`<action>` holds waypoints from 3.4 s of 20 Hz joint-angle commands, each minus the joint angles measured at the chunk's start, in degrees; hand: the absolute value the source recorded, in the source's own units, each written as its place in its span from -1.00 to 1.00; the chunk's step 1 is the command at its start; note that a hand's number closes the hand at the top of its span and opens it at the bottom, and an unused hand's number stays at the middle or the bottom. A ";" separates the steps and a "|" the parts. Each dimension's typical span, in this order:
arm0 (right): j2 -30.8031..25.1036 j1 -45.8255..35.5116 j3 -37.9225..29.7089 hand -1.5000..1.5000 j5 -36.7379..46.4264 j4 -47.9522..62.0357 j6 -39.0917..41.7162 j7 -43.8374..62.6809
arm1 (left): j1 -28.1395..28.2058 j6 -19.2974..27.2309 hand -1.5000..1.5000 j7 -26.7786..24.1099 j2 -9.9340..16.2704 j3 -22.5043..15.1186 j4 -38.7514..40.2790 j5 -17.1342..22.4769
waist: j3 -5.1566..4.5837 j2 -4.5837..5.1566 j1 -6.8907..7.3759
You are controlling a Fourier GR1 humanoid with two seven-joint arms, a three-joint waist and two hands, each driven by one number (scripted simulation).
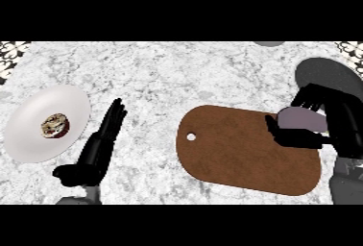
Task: Pick the eggplant from the cutting board and place it in the pan
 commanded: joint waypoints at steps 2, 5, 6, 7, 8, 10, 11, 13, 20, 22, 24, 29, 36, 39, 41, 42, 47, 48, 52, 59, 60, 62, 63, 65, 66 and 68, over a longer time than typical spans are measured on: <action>-0.46 -3.66 -9.10 1.00 -5.76 7.17 -2.57 -2.20 | 3.48 -0.71 0.00 0.21 0.22 -1.49 -3.73 -0.38 | 0.03 0.07 0.47; -0.91 -4.26 -12.90 1.00 -8.11 12.14 -5.42 -5.58 | -3.47 -2.24 0.00 -1.95 1.91 4.25 3.16 2.05 | 0.02 0.22 0.14; -1.25 -6.72 -14.53 1.00 -7.56 18.11 -8.09 -7.38 | -1.60 0.07 0.00 3.56 0.09 0.30 -2.82 -0.13 | 0.06 0.22 0.67; -1.94 -8.80 -13.52 1.00 -4.89 23.01 -10.34 -9.90 | -1.23 0.49 0.00 1.90 -0.86 -0.55 -1.30 -1.10 | 0.04 0.25 0.71; -2.45 -10.67 -14.42 1.00 -5.06 26.73 -11.32 -10.83 | -2.68 -1.68 0.00 -0.69 0.71 2.01 2.58 0.58 | 0.03 0.32 0.68; -5.58 -10.20 -18.37 1.00 -6.62 33.27 -15.36 -19.55 | -2.40 -1.27 0.00 2.30 0.87 1.74 -0.79 0.74 | 0.09 0.42 0.93; -6.10 -11.14 -19.19 1.00 -6.64 34.58 -16.83 -20.50 | 0.15 -1.43 0.00 0.65 -0.14 -0.07 -1.62 0.30 | 0.07 0.32 0.89; -10.26 -13.47 -21.16 1.00 -3.86 41.18 -20.77 -24.39 | -2.51 -1.71 0.00 0.13 0.43 1.61 0.94 0.83 | 0.12 0.77 1.48; -12.75 -24.39 -29.00 1.00 -9.41 62.09 -32.05 -36.30 | -3.10 -2.36 0.00 -0.11 0.69 1.05 1.52 0.06 | 0.20 0.97 2.33; -16.50 -26.20 -30.98 1.00 -10.81 68.64 -30.77 -40.51 | -2.38 -1.83 0.00 1.30 -0.59 0.26 -0.93 0.69 | 0.28 1.20 3.14; -18.39 -27.58 -32.77 1.00 -12.09 72.97 -31.53 -44.03 | -2.02 -2.47 0.00 -0.66 -0.47 -0.46 1.03 -0.15 | 0.30 1.36 3.21; -21.93 -32.53 -33.53 1.00 -11.09 81.09 -32.88 -46.00 | -5.03 -3.46 0.00 0.86 0.36 1.45 0.77 1.54 | 0.36 1.78 4.24; -21.85 -34.50 -25.80 -1.00 -4.55 91.71 -12.83 -34.83 | -3.75 -2.56 0.00 -0.07 -1.40 -1.72 1.02 -0.61 | 0.42 2.44 6.78; -23.40 -35.23 -27.36 -1.00 -6.07 93.14 -9.39 -38.03 | -4.73 -2.90 0.00 0.58 -1.41 -1.44 0.89 -0.10 | 0.51 2.40 5.68; -20.81 -35.85 -27.86 -1.00 -6.49 93.14 -12.28 -39.38 | -5.67 -0.74 0.00 2.11 -2.35 -3.09 0.50 -0.99 | 0.52 2.29 5.37; -21.83 -35.28 -29.76 -1.00 -8.38 92.84 -11.77 -41.82 | -5.39 -1.90 0.00 1.16 -1.31 -0.76 0.89 -0.28 | 0.57 2.43 5.35; -22.31 -37.08 -36.87 -1.00 -15.54 91.70 -12.70 -46.37 | -3.72 -1.30 0.00 -0.38 -1.71 -1.34 1.53 -1.13 | 0.51 2.07 4.58; -22.41 -34.64 -38.42 -1.00 -17.25 91.67 -11.56 -50.44 | -5.58 -2.27 0.00 1.14 -0.33 0.69 1.36 0.32 | 0.56 2.04 3.74; -26.78 -34.43 -42.00 -1.00 -20.99 93.86 -3.96 -49.70 | -1.25 -2.38 0.00 0.00 -0.37 -1.11 -1.01 -0.41 | 0.46 1.55 3.72; -32.41 -30.12 -45.09 -1.00 -25.25 96.33 15.41 -53.67 | -1.76 -2.03 0.00 1.29 -0.02 0.48 -0.92 0.31 | 0.46 1.29 2.56; -33.90 -28.36 -45.18 -1.00 -25.45 96.66 19.22 -54.79 | -2.54 -1.62 0.00 0.67 -0.50 0.92 0.30 0.36 | 0.48 1.39 2.02; -36.15 -26.11 -44.30 -1.00 -24.99 96.16 24.81 -56.59 | -1.51 -2.03 0.00 -0.81 -0.36 1.35 0.55 0.88 | 0.38 1.10 1.72; -34.68 -24.14 -43.74 -1.00 -24.55 95.87 24.78 -59.16 | 0.22 -1.11 0.00 0.19 -0.88 -1.23 -0.98 -1.43 | 0.44 1.07 2.07; -32.24 -22.03 -43.39 -1.00 -24.47 94.94 24.23 -63.39 | -1.53 -2.70 0.00 1.33 0.35 0.41 -1.17 0.92 | 0.42 1.10 2.18; -34.72 -23.73 -43.55 -1.00 -24.71 94.88 26.31 -61.17 | 1.09 -0.15 0.00 -0.85 -2.32 -3.16 -0.98 -1.37 | 0.44 1.14 2.53; -33.92 -22.28 -43.17 -1.00 -24.90 94.31 27.35 -62.94 | -2.44 -0.96 0.00 0.08 -0.31 1.04 1.00 -0.15 | 0.36 1.01 1.96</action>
